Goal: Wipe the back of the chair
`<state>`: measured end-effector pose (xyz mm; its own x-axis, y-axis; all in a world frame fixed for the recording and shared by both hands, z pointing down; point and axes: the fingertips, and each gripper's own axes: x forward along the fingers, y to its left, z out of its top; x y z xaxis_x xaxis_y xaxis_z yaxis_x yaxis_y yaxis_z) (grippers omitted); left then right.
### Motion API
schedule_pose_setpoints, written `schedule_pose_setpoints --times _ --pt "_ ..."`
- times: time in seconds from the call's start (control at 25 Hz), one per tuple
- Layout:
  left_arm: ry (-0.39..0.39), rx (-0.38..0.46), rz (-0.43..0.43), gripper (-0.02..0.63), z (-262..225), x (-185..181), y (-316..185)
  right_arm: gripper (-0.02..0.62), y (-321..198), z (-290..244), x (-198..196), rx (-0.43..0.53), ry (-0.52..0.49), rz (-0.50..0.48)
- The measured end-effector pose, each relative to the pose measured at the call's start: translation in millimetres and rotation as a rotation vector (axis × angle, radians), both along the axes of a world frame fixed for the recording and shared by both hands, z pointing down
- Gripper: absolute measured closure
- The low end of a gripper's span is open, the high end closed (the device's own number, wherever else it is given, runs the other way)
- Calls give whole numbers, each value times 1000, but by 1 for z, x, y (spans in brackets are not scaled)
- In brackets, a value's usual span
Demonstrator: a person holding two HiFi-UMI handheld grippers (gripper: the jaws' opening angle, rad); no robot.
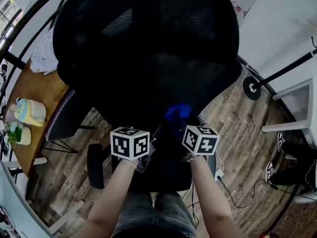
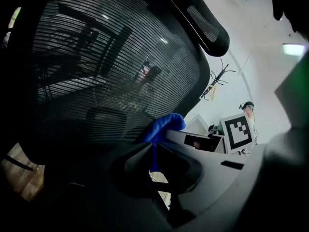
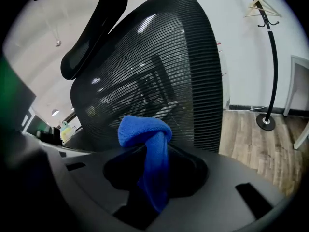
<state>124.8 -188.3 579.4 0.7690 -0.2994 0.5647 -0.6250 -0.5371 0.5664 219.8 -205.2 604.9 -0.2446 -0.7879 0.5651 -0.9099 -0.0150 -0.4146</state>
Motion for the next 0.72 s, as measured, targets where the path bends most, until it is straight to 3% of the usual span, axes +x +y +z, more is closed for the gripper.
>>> schedule_pose_setpoints --times 0.4,0.72 --pt "4 6 52 569 -3 43 10 461 12 7 49 -11 -16 66" --pt "3 8 60 569 -6 51 16 462 22 9 73 -19 -11 124"
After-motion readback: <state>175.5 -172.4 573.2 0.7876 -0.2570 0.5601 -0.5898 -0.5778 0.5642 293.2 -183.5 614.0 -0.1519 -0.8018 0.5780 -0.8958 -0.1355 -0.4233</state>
